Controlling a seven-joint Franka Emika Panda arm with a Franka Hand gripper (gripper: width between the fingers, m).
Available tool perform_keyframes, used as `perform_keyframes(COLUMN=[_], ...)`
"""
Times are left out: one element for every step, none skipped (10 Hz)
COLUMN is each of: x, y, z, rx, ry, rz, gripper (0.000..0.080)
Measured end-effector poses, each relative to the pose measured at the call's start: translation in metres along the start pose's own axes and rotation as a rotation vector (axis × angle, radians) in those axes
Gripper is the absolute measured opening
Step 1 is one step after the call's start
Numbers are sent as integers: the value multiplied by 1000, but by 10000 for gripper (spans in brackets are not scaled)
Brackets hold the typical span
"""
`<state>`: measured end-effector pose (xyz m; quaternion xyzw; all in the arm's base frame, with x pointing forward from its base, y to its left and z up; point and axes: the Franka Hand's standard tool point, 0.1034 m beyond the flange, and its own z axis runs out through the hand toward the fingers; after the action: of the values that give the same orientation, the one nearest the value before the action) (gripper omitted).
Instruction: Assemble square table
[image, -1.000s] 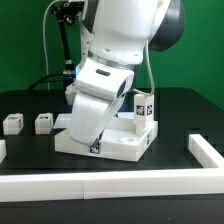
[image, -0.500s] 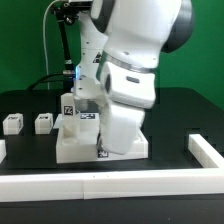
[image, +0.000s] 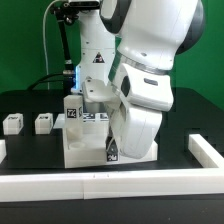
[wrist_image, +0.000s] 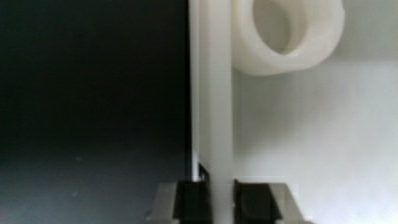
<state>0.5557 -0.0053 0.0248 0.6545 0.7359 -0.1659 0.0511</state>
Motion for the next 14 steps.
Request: perform_keyframes(x=[1,10,19,27,32,32,31,30,29,29,30,33,38,44], y=[0,6,13,27,44,53,51,51,51,51,51,55,60,67], z=[0,-4,-8,-14,-19,-21,-20,-20,-19,-19,-19,-21,-24,-27], rx=[2,0,1,-6,-15,-23,-22,-21,-21,-21,-19,-17,-16,-18], ry=[0,2,3,1,-3,-5,-4,-4,-4,-4,-4,-5,-6,-5], rz=[16,53,75,95,99,99,100,102,102,103,105,110,125,130], gripper=[63,63,63,63,63,63,63,63,63,63,63,63,63,63])
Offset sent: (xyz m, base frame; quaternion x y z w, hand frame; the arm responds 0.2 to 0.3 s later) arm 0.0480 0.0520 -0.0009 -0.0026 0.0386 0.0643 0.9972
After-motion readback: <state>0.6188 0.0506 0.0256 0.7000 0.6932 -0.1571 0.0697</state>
